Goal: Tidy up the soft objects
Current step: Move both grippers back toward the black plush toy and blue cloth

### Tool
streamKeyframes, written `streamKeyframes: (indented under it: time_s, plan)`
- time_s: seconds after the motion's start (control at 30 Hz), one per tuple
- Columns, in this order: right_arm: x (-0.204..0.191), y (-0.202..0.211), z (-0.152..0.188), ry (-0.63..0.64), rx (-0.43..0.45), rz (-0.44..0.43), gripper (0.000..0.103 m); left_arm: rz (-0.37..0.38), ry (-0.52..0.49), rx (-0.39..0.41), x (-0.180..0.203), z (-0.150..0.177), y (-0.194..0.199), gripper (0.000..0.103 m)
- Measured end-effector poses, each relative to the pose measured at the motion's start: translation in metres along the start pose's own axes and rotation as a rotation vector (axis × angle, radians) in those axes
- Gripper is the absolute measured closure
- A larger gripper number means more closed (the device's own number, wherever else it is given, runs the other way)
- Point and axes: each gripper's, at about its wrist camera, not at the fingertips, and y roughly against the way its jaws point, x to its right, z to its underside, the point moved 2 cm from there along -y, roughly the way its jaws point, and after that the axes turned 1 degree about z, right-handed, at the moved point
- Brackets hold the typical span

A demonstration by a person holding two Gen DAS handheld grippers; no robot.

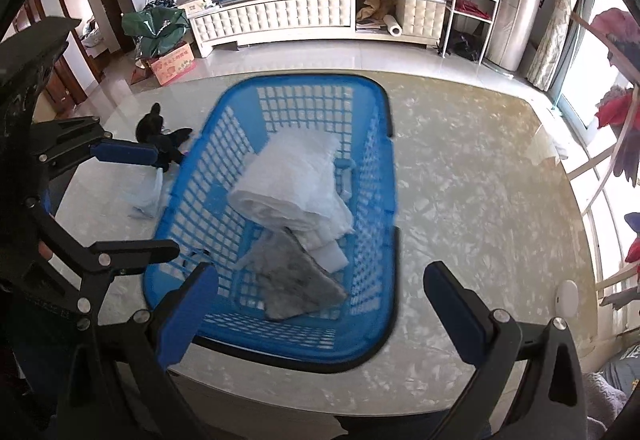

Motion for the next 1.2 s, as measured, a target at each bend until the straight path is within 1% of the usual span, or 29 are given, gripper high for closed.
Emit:
streamKeyframes:
  time_s: [0.17,0.3,0.43,0.53,0.6,0.63,0.8,0.83,0.87,0.9,1.03,1.2]
  plan:
    - [-0.028,0.002,-0.016,0.034,0.017,0.01,0.0,-0.045,0.061,0.035,-0.04,0.027,0.021,0.015]
    - [-0.051,-0.001,-0.031,0.059,0.021,0.004,0.0,-0.064,0.113,0.044,-0.068,0.049,0.034,0.015]
    - [-0.077,-0.014,-0.042,0.097,0.009,-0.001,0.0,-0.113,0.175,0.056,-0.098,0.07,0.046,0.015]
    - [-0.098,-0.026,-0.051,0.139,-0.001,-0.012,0.0,-0.11,0.222,0.062,-0.116,0.083,0.05,0.015]
    - [-0.109,-0.034,-0.057,0.153,-0.011,-0.025,0.0,-0.09,0.27,0.052,-0.131,0.094,0.05,0.015]
    - [-0.114,-0.038,-0.06,0.159,-0.015,-0.027,0.0,-0.092,0.285,0.048,-0.136,0.097,0.049,0.015]
    - [-0.138,-0.058,-0.076,0.19,-0.032,-0.045,0.0,-0.167,0.343,-0.003,-0.161,0.124,0.041,0.015]
    - [-0.142,-0.061,-0.079,0.198,-0.032,-0.046,0.0,-0.159,0.358,-0.009,-0.166,0.128,0.04,0.015]
    - [-0.147,-0.065,-0.082,0.208,-0.037,-0.049,0.0,-0.129,0.389,-0.019,-0.172,0.134,0.038,0.015]
    - [-0.151,-0.069,-0.084,0.213,-0.043,-0.051,0.0,-0.114,0.413,-0.027,-0.177,0.138,0.038,0.015]
    - [-0.167,-0.089,-0.095,0.25,-0.071,-0.055,0.0,-0.147,0.478,-0.045,-0.196,0.157,0.036,0.015]
    - [-0.19,-0.12,-0.107,0.304,-0.117,-0.075,0.0,-0.155,0.552,-0.053,-0.218,0.172,0.032,0.015]
